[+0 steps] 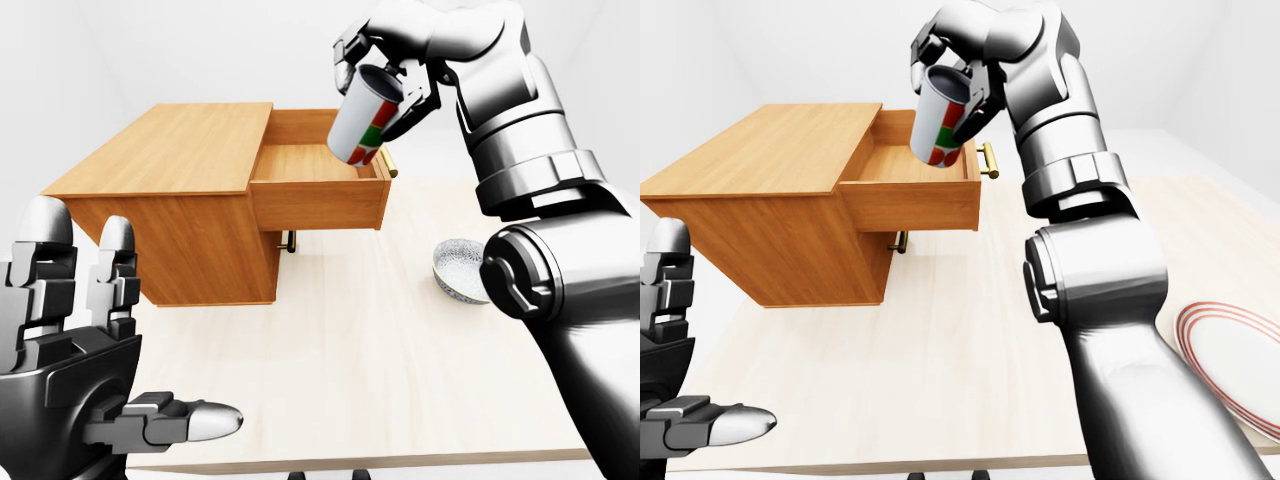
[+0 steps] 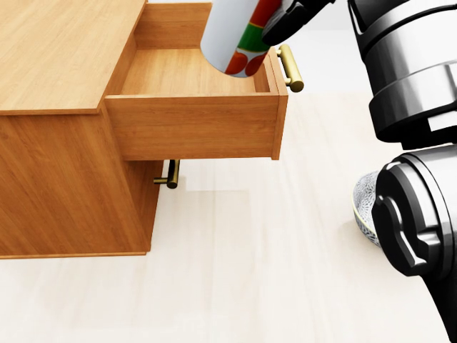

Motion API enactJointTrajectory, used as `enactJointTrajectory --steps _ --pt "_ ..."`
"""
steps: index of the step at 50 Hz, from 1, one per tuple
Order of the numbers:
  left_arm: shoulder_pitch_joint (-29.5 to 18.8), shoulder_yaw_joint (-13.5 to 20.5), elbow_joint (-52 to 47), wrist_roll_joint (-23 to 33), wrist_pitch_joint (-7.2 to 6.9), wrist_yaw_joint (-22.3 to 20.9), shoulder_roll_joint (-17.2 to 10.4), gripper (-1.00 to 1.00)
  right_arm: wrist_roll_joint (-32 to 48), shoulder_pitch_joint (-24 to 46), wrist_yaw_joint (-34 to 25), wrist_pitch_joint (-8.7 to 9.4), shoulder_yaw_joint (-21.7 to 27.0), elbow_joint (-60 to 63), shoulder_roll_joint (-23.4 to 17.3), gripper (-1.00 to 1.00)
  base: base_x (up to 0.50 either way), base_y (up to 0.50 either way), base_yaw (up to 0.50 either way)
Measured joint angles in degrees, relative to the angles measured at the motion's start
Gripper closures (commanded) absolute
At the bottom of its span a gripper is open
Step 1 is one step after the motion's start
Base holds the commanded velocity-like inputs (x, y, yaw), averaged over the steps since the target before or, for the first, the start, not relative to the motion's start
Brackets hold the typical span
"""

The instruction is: Put the ketchup in the top drawer of the cabinet.

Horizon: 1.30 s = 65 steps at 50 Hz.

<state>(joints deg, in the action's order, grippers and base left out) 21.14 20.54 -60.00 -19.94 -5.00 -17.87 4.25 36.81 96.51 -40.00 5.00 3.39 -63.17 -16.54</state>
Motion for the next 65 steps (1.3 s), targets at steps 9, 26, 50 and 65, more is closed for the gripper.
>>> enactJointTrajectory --steps 9,26,50,65 --pt "0.11 0.03 0.00 -0.18 0.00 0.04 -0.08 -1.00 -0.21 -1.21 0.00 0.00 0.12 -0.48 0.71 1.00 0.00 0.00 0.00" --pt "0.30 -0.04 0.00 -0.95 0.00 0.82 -0.82 -1.00 -0.32 -2.18 0.00 0.00 0.13 -0.79 1.23 1.00 0.00 0.00 0.00" --pt "0.21 0.09 0.00 -1.07 0.00 0.77 -0.85 -1.00 0.63 -1.44 0.01 0.00 0.15 -0.93 1.18 1.00 0.00 0.00 0.00" --pt "0.41 0.02 0.00 -1.14 0.00 0.68 -0.85 -1.00 0.97 -2.21 3.18 0.00 0.19 -0.99 1.82 1.00 0.00 0.00 0.00"
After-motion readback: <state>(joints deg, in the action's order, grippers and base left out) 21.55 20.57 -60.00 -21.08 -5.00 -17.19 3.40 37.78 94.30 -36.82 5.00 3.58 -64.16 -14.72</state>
